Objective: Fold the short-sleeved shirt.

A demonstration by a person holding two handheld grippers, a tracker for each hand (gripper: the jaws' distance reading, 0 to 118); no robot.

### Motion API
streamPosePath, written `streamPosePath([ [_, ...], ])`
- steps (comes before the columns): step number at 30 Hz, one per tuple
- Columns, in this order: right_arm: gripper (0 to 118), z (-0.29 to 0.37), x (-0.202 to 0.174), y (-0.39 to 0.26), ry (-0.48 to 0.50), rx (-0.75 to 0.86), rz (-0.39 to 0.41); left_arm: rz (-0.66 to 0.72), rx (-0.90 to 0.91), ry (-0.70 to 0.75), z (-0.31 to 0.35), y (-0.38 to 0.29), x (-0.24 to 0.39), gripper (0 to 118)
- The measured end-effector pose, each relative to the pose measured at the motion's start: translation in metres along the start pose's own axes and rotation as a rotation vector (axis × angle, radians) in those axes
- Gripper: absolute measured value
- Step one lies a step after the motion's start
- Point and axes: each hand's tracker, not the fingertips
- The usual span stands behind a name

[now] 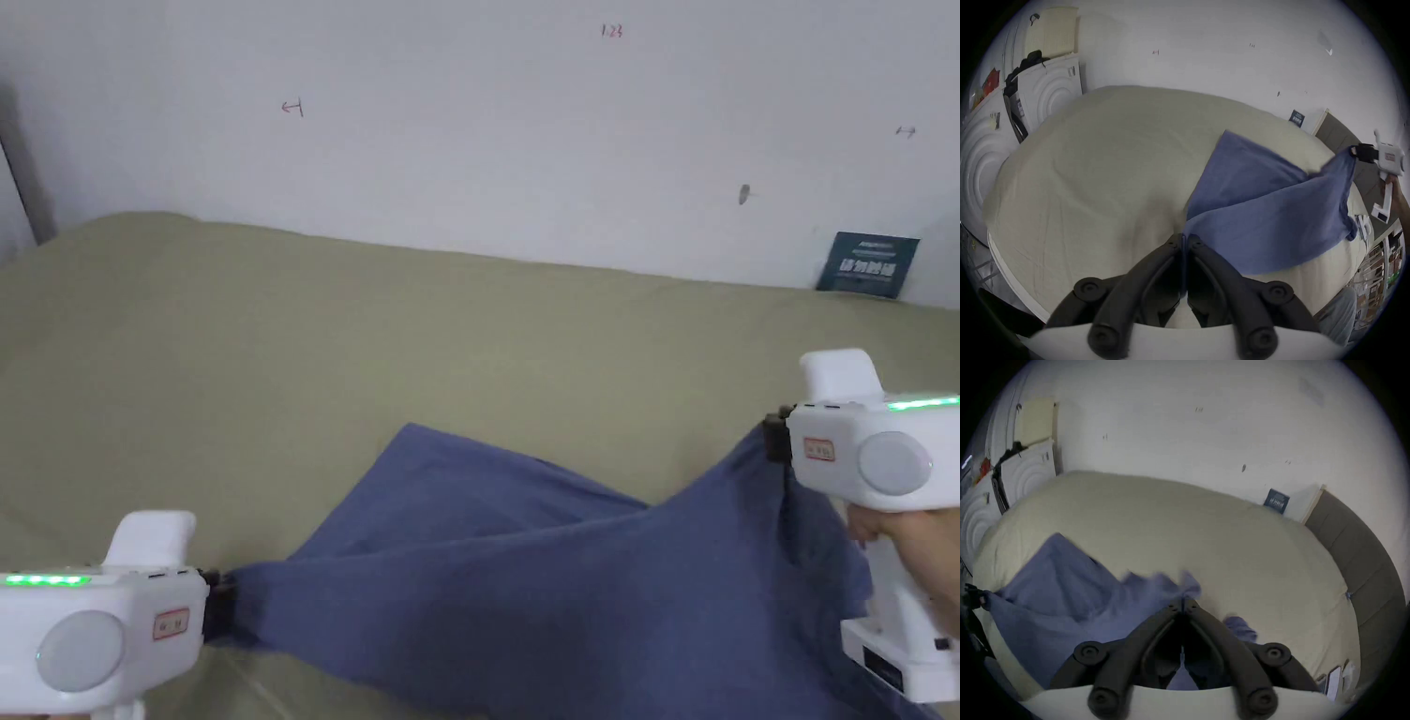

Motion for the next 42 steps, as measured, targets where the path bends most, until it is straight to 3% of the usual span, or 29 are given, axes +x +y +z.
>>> streamPosePath([
  [10, 0, 0.153, 0.05, 0.053, -0.099, 0.222, -0.057, -0.114, 0.228, 0.022, 0.085, 0.112, 0.062, 3],
  [19, 0, 0.204, 0.085, 0.107, -0.192, 0.331, -0.132, -0.178, 0.341, 0.106, 0.148, 0.22, 0.11, 3],
  [28, 0, 0.194, 0.111, 0.165, -0.214, 0.374, -0.195, -0.211, 0.411, 0.185, 0.167, 0.287, 0.134, 3],
  [42, 0, 0.09, 0.127, 0.247, -0.24, 0.345, -0.146, -0.206, 0.418, 0.285, 0.089, 0.377, 0.142, 3],
])
